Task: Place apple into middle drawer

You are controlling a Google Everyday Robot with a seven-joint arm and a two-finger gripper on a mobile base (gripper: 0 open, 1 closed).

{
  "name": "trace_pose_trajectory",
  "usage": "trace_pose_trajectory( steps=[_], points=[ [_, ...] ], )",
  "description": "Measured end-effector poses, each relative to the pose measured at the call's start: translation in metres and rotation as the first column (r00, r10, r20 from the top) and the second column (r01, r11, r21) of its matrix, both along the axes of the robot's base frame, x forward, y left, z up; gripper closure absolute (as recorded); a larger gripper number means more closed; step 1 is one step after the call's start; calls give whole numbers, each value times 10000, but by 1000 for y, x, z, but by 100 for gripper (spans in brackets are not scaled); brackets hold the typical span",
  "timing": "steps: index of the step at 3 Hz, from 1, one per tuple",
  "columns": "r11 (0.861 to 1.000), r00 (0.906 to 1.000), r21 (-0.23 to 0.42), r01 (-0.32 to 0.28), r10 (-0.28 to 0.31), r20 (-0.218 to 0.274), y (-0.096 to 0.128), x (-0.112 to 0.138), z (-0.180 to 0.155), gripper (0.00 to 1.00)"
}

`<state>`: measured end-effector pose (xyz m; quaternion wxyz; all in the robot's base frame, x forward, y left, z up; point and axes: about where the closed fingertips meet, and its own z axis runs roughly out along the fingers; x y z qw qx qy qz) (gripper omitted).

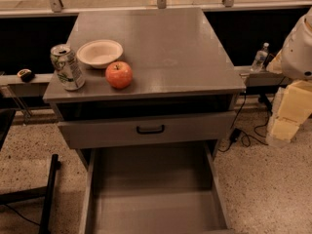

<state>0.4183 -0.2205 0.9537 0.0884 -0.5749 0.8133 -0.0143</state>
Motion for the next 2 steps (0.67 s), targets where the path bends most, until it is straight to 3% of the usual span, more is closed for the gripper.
trace_pose_trajectory(
  steps=[1,2],
  points=[
    [10000,10000,4,-1,1,3,0,0,0,0],
    [9991,9996,386,-162,153,234,20,38,-7,0]
  ],
)
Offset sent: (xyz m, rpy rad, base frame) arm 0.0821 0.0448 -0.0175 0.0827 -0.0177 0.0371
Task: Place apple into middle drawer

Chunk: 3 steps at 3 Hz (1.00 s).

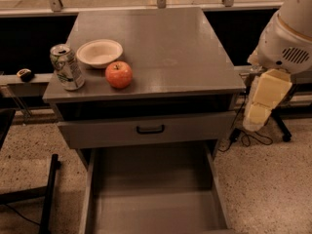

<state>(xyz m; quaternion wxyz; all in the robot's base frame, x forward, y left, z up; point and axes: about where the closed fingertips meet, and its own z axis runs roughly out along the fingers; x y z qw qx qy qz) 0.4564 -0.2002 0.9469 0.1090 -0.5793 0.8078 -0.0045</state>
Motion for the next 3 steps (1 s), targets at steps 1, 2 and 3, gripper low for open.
trace_pose_trajectory(
  steps=[1,2,3],
  points=[
    [9885,9942,1095,-1046,1013,351,66,90,-6,0],
    [9640,9808,1827,-1931,1848,615,120,150,-7,0],
    [9595,9783,1997,-1986,1818,994,127,163,3,0]
  ],
)
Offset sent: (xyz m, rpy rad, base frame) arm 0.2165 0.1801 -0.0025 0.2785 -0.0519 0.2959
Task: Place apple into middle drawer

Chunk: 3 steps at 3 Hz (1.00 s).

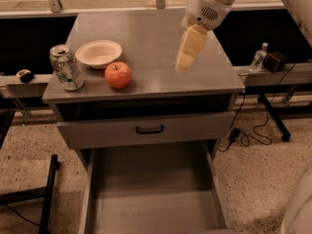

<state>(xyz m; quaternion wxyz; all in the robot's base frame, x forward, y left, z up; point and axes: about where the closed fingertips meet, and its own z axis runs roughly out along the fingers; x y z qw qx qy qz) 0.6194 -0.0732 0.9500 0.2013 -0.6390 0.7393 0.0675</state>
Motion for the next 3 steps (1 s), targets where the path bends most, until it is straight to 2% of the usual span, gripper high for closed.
trace_pose_trajectory(
  steps=[1,2,3],
  points=[
    [10000,10000,3,-11,11,-10,1,0,-1,0],
    [9948,9994,964,-327,318,107,33,8,-8,0],
    [9686,9983,2417,-582,590,38,88,29,-32,0]
  ],
)
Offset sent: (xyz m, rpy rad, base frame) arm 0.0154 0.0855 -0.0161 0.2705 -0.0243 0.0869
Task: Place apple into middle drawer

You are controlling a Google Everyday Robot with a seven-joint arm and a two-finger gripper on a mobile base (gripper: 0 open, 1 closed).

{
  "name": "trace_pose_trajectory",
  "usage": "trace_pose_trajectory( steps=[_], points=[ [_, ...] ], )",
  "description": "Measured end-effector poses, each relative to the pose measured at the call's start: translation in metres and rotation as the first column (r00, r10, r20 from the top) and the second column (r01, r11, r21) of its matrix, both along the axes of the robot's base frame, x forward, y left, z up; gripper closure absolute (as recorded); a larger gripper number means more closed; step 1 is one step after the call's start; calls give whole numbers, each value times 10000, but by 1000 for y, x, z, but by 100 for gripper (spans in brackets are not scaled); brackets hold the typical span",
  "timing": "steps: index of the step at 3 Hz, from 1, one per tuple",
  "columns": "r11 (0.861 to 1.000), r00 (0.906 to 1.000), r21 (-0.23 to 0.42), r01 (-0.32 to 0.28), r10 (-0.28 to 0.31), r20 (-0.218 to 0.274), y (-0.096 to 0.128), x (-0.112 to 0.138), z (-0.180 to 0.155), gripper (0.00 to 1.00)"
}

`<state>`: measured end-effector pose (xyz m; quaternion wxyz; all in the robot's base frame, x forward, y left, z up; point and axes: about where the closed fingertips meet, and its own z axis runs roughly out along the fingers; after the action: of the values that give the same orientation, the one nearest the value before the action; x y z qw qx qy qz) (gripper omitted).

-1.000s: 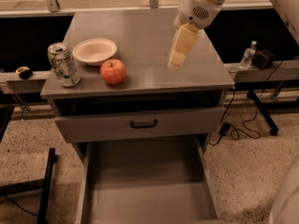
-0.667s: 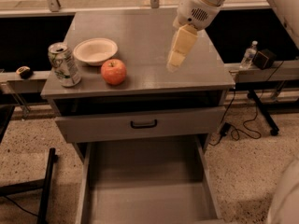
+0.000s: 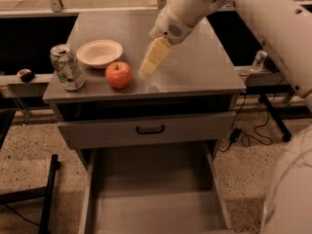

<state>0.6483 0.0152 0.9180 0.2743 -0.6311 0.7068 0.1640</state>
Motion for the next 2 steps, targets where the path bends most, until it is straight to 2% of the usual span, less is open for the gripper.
trace_pose_trajectory(
  steps=[1,2],
  points=[
    [9961,9993,809,-357,364,-64,40,5,-15,0],
    [9901,9975,1256,-633,667,-224,72,6,-36,0]
  ],
)
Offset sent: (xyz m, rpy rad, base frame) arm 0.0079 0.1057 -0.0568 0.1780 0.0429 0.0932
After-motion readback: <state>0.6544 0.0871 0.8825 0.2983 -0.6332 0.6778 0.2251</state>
